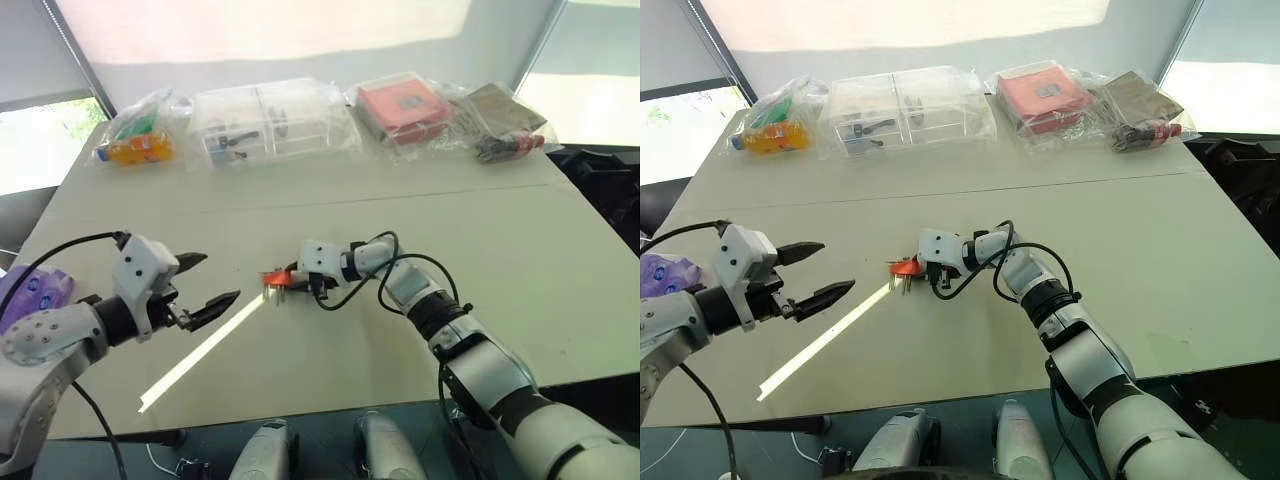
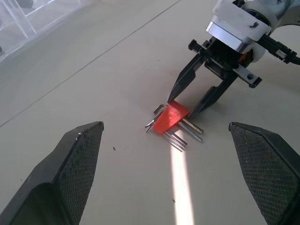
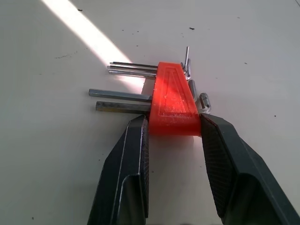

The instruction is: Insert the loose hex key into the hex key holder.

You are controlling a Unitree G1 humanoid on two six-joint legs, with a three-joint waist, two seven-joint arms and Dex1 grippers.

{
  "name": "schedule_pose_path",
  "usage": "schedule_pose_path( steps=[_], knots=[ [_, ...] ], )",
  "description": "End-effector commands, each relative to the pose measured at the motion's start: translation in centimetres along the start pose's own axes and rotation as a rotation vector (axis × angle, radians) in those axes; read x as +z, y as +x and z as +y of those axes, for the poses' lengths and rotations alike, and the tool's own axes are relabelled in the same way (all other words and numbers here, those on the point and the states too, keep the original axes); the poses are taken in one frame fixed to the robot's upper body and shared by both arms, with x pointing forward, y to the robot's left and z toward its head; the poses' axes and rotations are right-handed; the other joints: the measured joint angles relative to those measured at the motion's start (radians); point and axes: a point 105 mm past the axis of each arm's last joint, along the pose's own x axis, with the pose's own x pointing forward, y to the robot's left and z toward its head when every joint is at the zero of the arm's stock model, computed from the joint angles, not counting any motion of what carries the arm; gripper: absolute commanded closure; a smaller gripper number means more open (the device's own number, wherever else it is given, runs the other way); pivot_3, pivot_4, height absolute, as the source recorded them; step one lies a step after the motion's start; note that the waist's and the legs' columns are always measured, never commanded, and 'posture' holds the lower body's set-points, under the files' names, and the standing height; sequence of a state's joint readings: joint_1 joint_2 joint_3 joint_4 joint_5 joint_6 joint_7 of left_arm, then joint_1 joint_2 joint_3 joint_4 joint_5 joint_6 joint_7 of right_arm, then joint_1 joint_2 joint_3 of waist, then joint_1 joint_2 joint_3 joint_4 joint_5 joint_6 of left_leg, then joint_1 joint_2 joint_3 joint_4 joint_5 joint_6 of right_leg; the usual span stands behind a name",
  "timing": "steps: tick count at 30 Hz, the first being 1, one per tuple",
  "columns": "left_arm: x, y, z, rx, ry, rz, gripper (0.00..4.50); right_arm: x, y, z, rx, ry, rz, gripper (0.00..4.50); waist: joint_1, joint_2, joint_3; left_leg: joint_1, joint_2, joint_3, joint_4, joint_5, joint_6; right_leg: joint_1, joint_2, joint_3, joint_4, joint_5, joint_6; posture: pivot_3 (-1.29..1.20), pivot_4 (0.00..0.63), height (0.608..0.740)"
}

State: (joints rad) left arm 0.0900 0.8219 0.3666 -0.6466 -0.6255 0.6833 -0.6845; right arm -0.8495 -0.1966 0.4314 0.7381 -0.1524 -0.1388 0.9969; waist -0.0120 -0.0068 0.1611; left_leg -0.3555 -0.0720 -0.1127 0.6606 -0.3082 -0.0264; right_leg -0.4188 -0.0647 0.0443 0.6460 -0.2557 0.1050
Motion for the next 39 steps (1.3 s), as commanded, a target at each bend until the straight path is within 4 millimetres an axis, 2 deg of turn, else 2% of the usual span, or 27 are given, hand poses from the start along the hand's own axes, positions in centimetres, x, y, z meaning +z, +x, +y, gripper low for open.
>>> schedule_pose_path(
  steps=[1, 3, 5, 8, 10, 13, 16, 21, 26, 39],
  knots=[
    [0.9, 0.2, 0.2, -0.005, 0.023, -0.04, 0.0, -3.6, -1.0, 0.1, -0.069, 0.065, 0.116, 3.47, 0.0, 0.0, 0.0, 0.0, 0.0, 0.0, 0.0, 0.0, 0.0, 0.0, 0.0, 0.0, 0.0, 0.0, 0.0, 0.0, 0.15, 0.74],
    [1.3, 0.3, 0.6, -0.007, 0.017, -0.053, 0.0, -2.6, -1.6, -0.8, -0.128, -0.004, 0.073, 3.47, 0.001, 0.0, 0.0, 0.0, 0.0, 0.0, 0.0, 0.0, 0.0, 0.0, 0.0, 0.0, 0.0, 0.0, 0.0, 0.0, 0.15, 0.74],
    [2.0, 0.4, 1.4, -0.008, 0.008, -0.079, 0.0, -0.6, -2.7, -2.4, -0.232, -0.123, 0.003, 3.47, 0.003, 0.0, 0.0, -0.001, 0.0, 0.0, 0.0, 0.0, 0.0, -0.001, 0.0, 0.0, 0.0, 0.0, 0.0, 0.0, 0.15, 0.74],
    [3.7, 0.9, 2.6, -0.016, -0.026, -0.146, 0.0, 2.2, -4.9, -4.5, -0.391, -0.407, -0.036, 3.47, 0.004, 0.0, 0.001, -0.005, -0.001, -0.001, 0.001, 0.0, 0.0, -0.004, 0.0, -0.001, 0.0, 0.0, 0.0, 0.0, 0.15, 0.74],
    [5.1, 1.6, 3.5, -0.028, -0.048, -0.192, 0.0, 3.9, -6.4, -5.0, -0.448, -0.658, -0.051, 3.47, -0.001, 0.0, 0.002, -0.008, -0.001, -0.001, 0.001, 0.001, -0.002, -0.008, 0.0, -0.001, 0.001, 0.0, 0.0, 0.0, 0.15, 0.74],
    [6.9, 2.8, 4.1, -0.069, -0.067, -0.244, 0.0, 6.2, -8.1, -5.5, -0.522, -0.88, -0.091, 3.47, -0.013, -0.001, 0.002, -0.018, -0.001, 0.0, 0.001, 0.005, -0.008, -0.018, 0.0, -0.001, 0.002, 0.0, 0.0, 0.0, 0.15, 0.74],
    [8.7, 4.3, 4.0, -0.138, -0.089, -0.297, 0.0, 9.2, -10.0, -6.0, -0.615, -1.05, -0.17, 3.47, -0.032, -0.002, 0.002, -0.02, 0.0, 0.003, 0.0, 0.005, -0.008, -0.022, 0.0, 0.0, 0.003, 0.0, 0.0, 0.0, 0.15, 0.74],
    [11.1, 6.5, 2.8, -0.278, -0.126, -0.349, 0.0, 12.8, -12.2, -6.3, -0.727, -1.228, -0.263, 3.47, -0.033, -0.002, 0.003, -0.02, 0.0, 0.003, 0.0, 0.005, -0.008, -0.023, 0.0, 0.0, 0.003, 0.0, 0.0, 0.0, 0.15, 0.74],
    [11.6, 7.4, 2.3, -0.337, -0.124, -0.348, 0.0, 13.9, -12.7, -6.1, -0.755, -1.294, -0.294, 3.47, -0.033, -0.002, 0.003, -0.02, 0.0, 0.003, 0.001, 0.005, -0.008, -0.023, 0.001, 0.001, 0.003, 0.0, 0.0, 0.0, 0.15, 0.74],
    [12.4, 7.7, 2.0, -0.351, -0.129, -0.392, 0.0, 14.1, -11.7, -4.6, -0.706, -1.316, -0.328, 3.47, -0.032, -0.002, 0.003, -0.02, 0.0, 0.003, 0.001, 0.005, -0.008, -0.022, 0.001, 0.001, 0.003, 0.0, 0.0, 0.0, 0.15, 0.74]
  ],
)
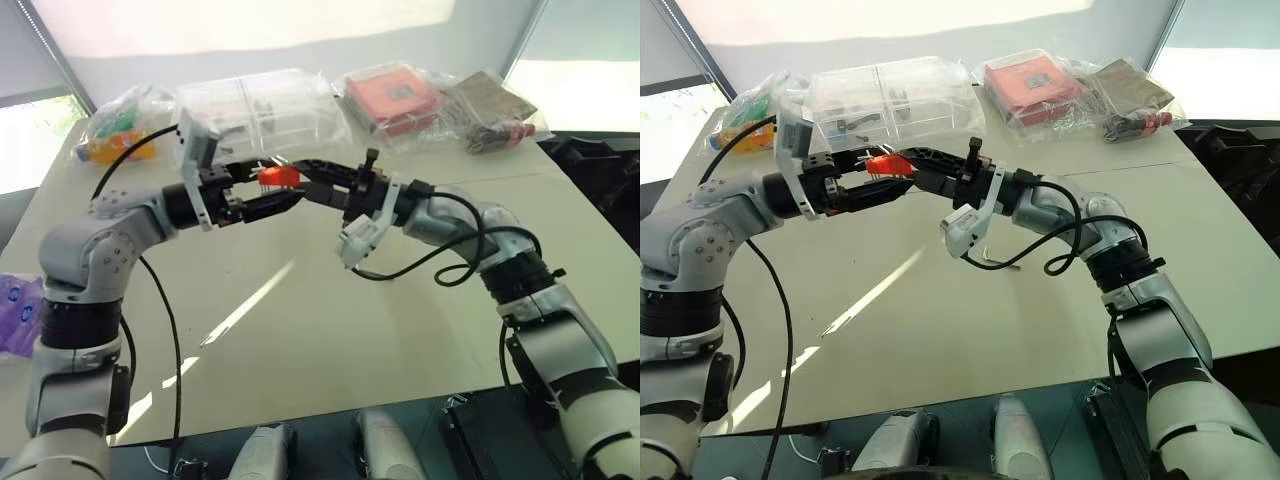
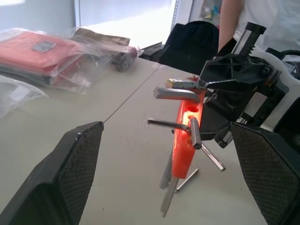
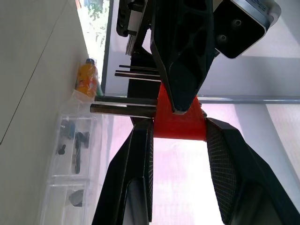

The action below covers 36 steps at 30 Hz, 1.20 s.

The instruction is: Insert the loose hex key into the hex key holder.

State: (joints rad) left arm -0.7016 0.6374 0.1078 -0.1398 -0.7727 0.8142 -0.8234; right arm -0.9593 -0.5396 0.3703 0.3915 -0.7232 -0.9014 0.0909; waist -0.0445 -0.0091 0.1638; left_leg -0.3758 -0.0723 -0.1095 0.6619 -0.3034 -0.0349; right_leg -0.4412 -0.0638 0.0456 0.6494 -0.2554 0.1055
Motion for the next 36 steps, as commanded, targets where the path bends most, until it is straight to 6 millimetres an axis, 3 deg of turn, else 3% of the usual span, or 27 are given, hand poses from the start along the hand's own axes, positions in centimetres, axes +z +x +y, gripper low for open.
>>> schedule_pose_path(
  steps=[1, 10, 13, 20, 32, 36],
  knots=[
    [1.7, -0.1, -0.1, 0.006, 0.054, -0.053, 0.0, 0.7, 0.3, -1.4, -0.044, -0.02, -0.031, 3.47, 0.0, 0.0, 0.0, 0.0, 0.0, 0.0, 0.0, 0.0, 0.0, 0.0, 0.0, 0.0, 0.0, 0.0, 0.0, 0.0, 0.15, 0.74],
    [1.4, 0.0, 0.0, 0.021, 0.047, -0.065, 0.0, 0.9, 0.4, -1.0, -0.024, -0.003, -0.032, 3.47, 0.0, 0.0, 0.0, 0.0, 0.0, 0.0, 0.0, 0.0, 0.0, 0.0, 0.0, 0.0, 0.0, 0.0, 0.0, 0.0, 0.15, 0.74],
    [1.1, 0.1, 0.1, 0.022, 0.042, -0.062, 0.93, 0.9, 0.3, -1.0, -0.022, -0.001, -0.032, 3.47, 0.0, 0.0, 0.0, 0.0, 0.0, 0.0, 0.0, 0.0, 0.0, 0.0, 0.0, 0.0, 0.0, 0.0, 0.0, 0.0, 0.15, 0.74],
    [0.2, 0.4, -0.3, 0.005, 0.021, -0.045, 4.33, 0.9, 0.3, -1.2, -0.025, -0.004, -0.03, 3.47, 0.0, 0.0, 0.0, 0.0, 0.0, 0.0, 0.0, 0.0, 0.0, 0.0, 0.0, 0.0, 0.0, 0.0, 0.0, 0.0, 0.15, 0.74],
    [0.1, 0.7, -0.4, 0.006, 0.023, -0.048, 4.4, 0.4, 0.2, -1.4, -0.037, 0.018, -0.004, 3.47, 0.0, 0.0, 0.0, 0.0, 0.0, 0.0, 0.001, 0.0, 0.0, 0.0, 0.0, 0.0, 0.0, 0.0, 0.0, 0.0, 0.15, 0.74],
    [0.1, 0.8, -0.4, 0.008, 0.029, -0.047, 4.4, 0.4, 0.1, -1.5, -0.037, 0.028, -0.003, 1.55, 0.0, 0.0, 0.0, 0.0, 0.0, 0.0, 0.001, 0.0, 0.0, 0.0, 0.0, 0.0, 0.0, 0.0, 0.0, 0.0, 0.15, 0.74]
  ],
)
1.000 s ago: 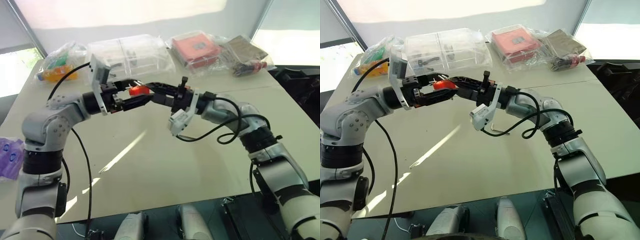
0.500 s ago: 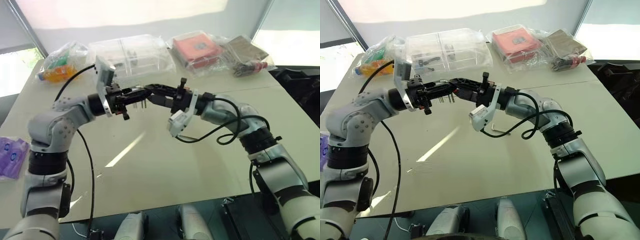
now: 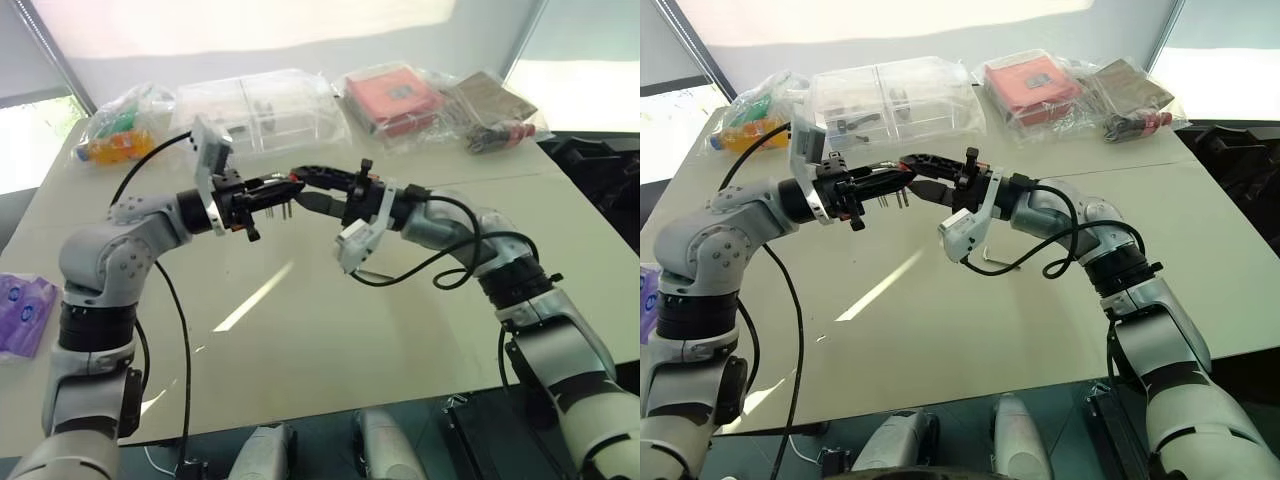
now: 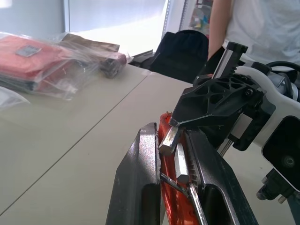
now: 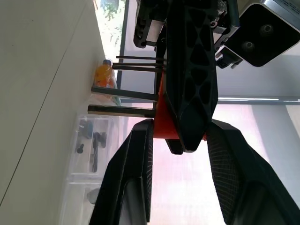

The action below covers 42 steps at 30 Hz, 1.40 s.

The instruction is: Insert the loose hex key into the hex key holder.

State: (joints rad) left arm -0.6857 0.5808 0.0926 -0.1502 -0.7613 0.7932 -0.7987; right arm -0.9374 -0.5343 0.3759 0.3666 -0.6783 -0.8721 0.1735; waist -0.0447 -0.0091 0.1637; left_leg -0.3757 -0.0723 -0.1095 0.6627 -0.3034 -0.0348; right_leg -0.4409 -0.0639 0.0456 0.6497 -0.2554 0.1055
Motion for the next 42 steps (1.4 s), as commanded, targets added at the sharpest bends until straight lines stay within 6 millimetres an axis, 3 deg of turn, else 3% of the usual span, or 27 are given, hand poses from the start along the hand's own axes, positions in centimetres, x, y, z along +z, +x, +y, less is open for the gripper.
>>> schedule_pose_path(
  steps=[1, 3, 8, 10, 12, 16, 19, 26, 37, 40, 42],
  knots=[
    [0.7, -0.2, 0.0, 0.018, 0.048, -0.021, 4.4, 0.1, 0.0, -2.2, -0.084, -0.01, -0.009, 1.07, 0.0, 0.0, 0.0, 0.0, 0.0, 0.0, 0.0, 0.0, 0.0, 0.0, 0.0, 0.0, 0.0, 0.0, 0.0, 0.0, 0.15, 0.74],
    [0.7, -0.2, 0.0, 0.02, 0.052, -0.02, 4.4, -0.1, -0.1, -2.1, -0.08, 0.001, 0.004, 0.04, 0.0, 0.0, 0.0, 0.0, 0.0, 0.0, 0.0, 0.0, 0.0, 0.0, 0.0, 0.0, 0.0, 0.0, 0.0, 0.0, 0.15, 0.74],
    [0.5, -0.4, 0.1, 0.03, 0.073, -0.009, 4.4, -1.9, -0.9, -0.7, -0.012, 0.208, 0.118, 0.04, 0.0, 0.0, 0.0, 0.0, 0.0, 0.0, 0.0, 0.0, 0.0, 0.0, 0.0, 0.0, 0.0, 0.0, 0.0, 0.0, 0.15, 0.74],
    [0.5, -0.5, 0.1, 0.038, 0.089, -0.003, 4.4, -4.2, -2.2, 0.9, 0.031, 0.455, 0.286, 0.04, 0.001, 0.0, 0.0, 0.0, 0.0, 0.0, 0.001, 0.0, 0.0, 0.001, 0.0, 0.0, 0.0, 0.0, 0.0, 0.0, 0.15, 0.74],
    [0.4, -0.6, 0.1, 0.043, 0.095, -0.002, 4.4, -5.7, -4.5, 4.0, 0.145, 0.846, 0.481, 0.04, 0.004, 0.0, 0.0, 0.0, 0.0, -0.001, 0.001, 0.0, 0.0, 0.002, 0.0, 0.0, 0.0, 0.0, 0.0, 0.0, 0.15, 0.74],
    [0.2, -0.7, 0.0, 0.046, 0.1, 0.002, 4.4, -3.6, -7.0, 6.8, 0.326, 1.287, 0.602, 0.04, 0.007, 0.0, 0.0, -0.001, 0.0, -0.002, 0.002, -0.001, 0.001, 0.002, -0.001, 0.0, 0.0, 0.0, 0.0, 0.0, 0.15, 0.74],
    [0.0, -0.7, -0.1, 0.046, 0.1, 0.004, 4.4, -1.4, -8.3, 8.2, 0.44, 1.464, 0.646, 0.04, 0.003, 0.0, 0.0, -0.001, 0.0, -0.002, 0.002, -0.001, 0.002, 0.001, -0.001, 0.0, 0.0, 0.0, 0.0, 0.0, 0.15, 0.74],
    [-0.1, -0.7, -0.3, 0.046, 0.101, 0.01, 4.4, 0.1, -9.6, 10.1, 0.506, 1.569, 0.726, 0.04, 0.008, 0.0, 0.0, -0.001, 0.0, -0.002, 0.002, -0.001, 0.002, 0.001, -0.002, 0.0, 0.0, 0.0, 0.0, 0.0, 0.15, 0.74],
    [-0.1, -0.9, -0.6, 0.048, 0.117, 0.025, 4.4, -0.4, -10.3, 13.7, 0.505, 1.55, 0.842, 0.04, 0.01, -0.001, -0.001, -0.001, 0.0, -0.001, 0.002, -0.001, 0.002, 0.001, -0.002, 0.0, 0.0, 0.0, 0.0, 0.0, 0.15, 0.74],
    [-0.1, -0.9, -0.7, 0.049, 0.118, 0.026, 4.4, -0.5, -10.4, 14.1, 0.518, 1.505, 0.849, 0.93, 0.01, -0.001, -0.001, 0.0, 0.0, -0.001, 0.002, -0.001, 0.002, 0.002, -0.002, 0.0, 0.0, 0.0, 0.0, 0.0, 0.15, 0.74],
    [-0.1, -0.9, -0.8, 0.051, 0.12, 0.026, 4.4, -0.4, -10.4, 14.3, 0.527, 1.493, 0.846, 1.9, 0.01, -0.001, -0.001, 0.0, 0.0, -0.001, 0.002, -0.001, 0.002, 0.002, -0.002, 0.0, 0.0, 0.0, 0.0, 0.0, 0.15, 0.74]
  ],
)
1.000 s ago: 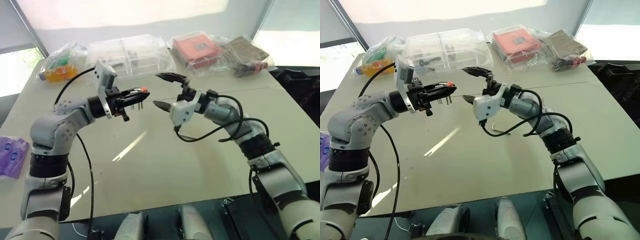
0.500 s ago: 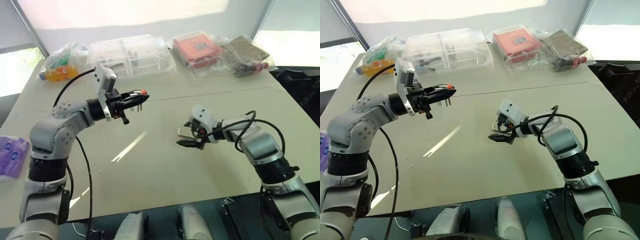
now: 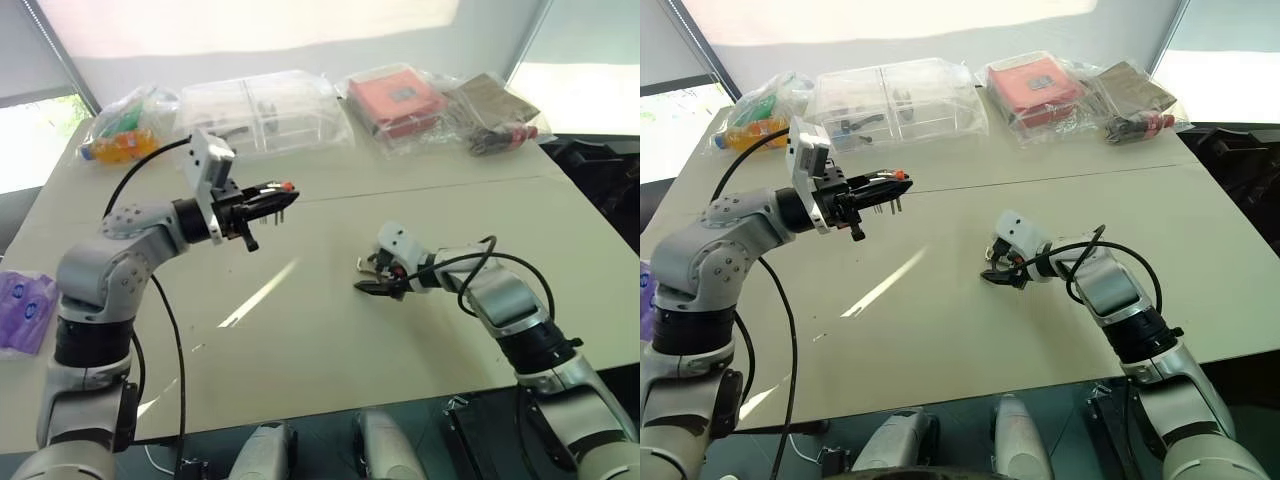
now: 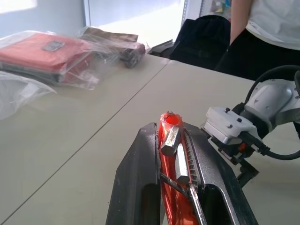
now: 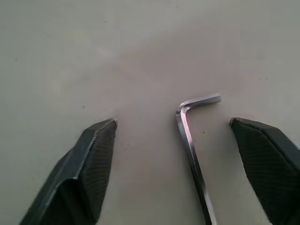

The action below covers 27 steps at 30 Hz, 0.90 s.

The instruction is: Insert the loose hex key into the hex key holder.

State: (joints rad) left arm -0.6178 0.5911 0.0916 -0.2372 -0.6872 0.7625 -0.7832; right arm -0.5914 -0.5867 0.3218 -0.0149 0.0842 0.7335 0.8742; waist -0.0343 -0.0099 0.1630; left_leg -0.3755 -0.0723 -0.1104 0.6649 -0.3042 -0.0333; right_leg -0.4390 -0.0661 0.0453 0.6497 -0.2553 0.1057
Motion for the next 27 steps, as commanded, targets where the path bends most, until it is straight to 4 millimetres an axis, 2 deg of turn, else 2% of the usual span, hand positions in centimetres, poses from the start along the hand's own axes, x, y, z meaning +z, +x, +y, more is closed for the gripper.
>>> schedule_pose_path(
  steps=[1, 5, 8, 10, 12, 16, 20, 23, 27],
  knots=[
    [0.8, -0.3, -0.3, 0.002, 0.037, -0.012, 4.4, -0.8, 0.4, 0.0, -0.013, -0.019, 0.041, 2.45, 0.0, 0.0, 0.0, 0.0, 0.0, 0.0, 0.0, 0.0, 0.0, 0.0, 0.0, 0.0, 0.0, 0.0, 0.0, 0.0, 0.15, 0.74],
    [0.8, -0.3, -0.3, 0.004, 0.039, -0.012, 4.4, -0.9, 0.4, 0.1, -0.005, -0.017, 0.043, 4.47, 0.002, 0.0, 0.0, 0.0, 0.0, 0.0, 0.0, 0.0, 0.0, 0.001, 0.0, 0.0, 0.0, 0.0, 0.0, 0.0, 0.15, 0.74],
    [0.9, -0.2, -0.2, 0.005, 0.041, -0.015, 4.4, -0.8, 0.2, 0.0, -0.008, -0.016, 0.039, 4.47, 0.012, -0.001, 0.0, 0.0, 0.0, 0.0, 0.0, 0.0, 0.0, 0.001, 0.0, 0.0, 0.0, 0.0, 0.0, 0.0, 0.15, 0.74],
    [0.9, -0.1, -0.2, 0.004, 0.042, -0.018, 4.4, 0.3, 0.0, -0.3, -0.029, -0.02, -0.035, 4.47, 0.015, -0.001, 0.0, 0.0, 0.0, 0.0, 0.0, 0.0, 0.0, 0.001, 0.001, 0.0, 0.0, 0.0, 0.0, 0.0, 0.15, 0.74],
    [0.9, 0.0, -0.2, 0.002, 0.041, -0.02, 4.4, 3.4, -0.4, -1.3, -0.106, -0.05, -0.229, 4.47, 0.017, -0.001, 0.0, 0.0, 0.0, 0.0, 0.0, 0.0, 0.0, 0.001, 0.001, 0.0, 0.0, 0.0, 0.0, 0.0, 0.15, 0.74],
    [1.0, 0.2, -0.3, -0.006, 0.038, -0.026, 4.4, 10.8, -3.4, -4.2, -0.329, -0.008, -0.674, 4.47, 0.013, 0.0, 0.0, 0.0, 0.0, 0.001, 0.0, 0.0, 0.0, -0.002, 0.001, 0.001, 0.001, 0.0, 0.0, 0.0, 0.15, 0.74],
    [1.1, 0.6, -0.3, -0.013, 0.036, -0.033, 4.4, 17.8, -7.1, -4.5, -0.39, 0.077, -1.072, 4.47, 0.014, 0.0, 0.0, -0.001, 0.0, 0.001, 0.0, 0.0, -0.001, -0.003, 0.001, 0.001, 0.001, 0.0, 0.0, 0.0, 0.15, 0.74],
    [1.3, 1.0, -0.3, -0.019, 0.035, -0.042, 4.4, 20.7, -8.5, -3.9, -0.373, 0.131, -1.268, 4.47, 0.014, 0.0, 0.0, -0.001, 0.0, 0.0, -0.001, 0.0, -0.001, -0.003, 0.001, 0.0, 0.001, 0.0, 0.0, 0.0, 0.15, 0.74],
    [1.6, 1.5, 0.0, -0.019, 0.039, -0.053, 4.4, 22.5, -7.8, -2.5, -0.309, 0.219, -1.386, 4.47, 0.012, 0.0, 0.0, -0.001, 0.0, 0.0, -0.001, 0.0, -0.001, -0.002, 0.001, 0.0, 0.002, 0.0, 0.0, 0.0, 0.15, 0.74]
  ],
)
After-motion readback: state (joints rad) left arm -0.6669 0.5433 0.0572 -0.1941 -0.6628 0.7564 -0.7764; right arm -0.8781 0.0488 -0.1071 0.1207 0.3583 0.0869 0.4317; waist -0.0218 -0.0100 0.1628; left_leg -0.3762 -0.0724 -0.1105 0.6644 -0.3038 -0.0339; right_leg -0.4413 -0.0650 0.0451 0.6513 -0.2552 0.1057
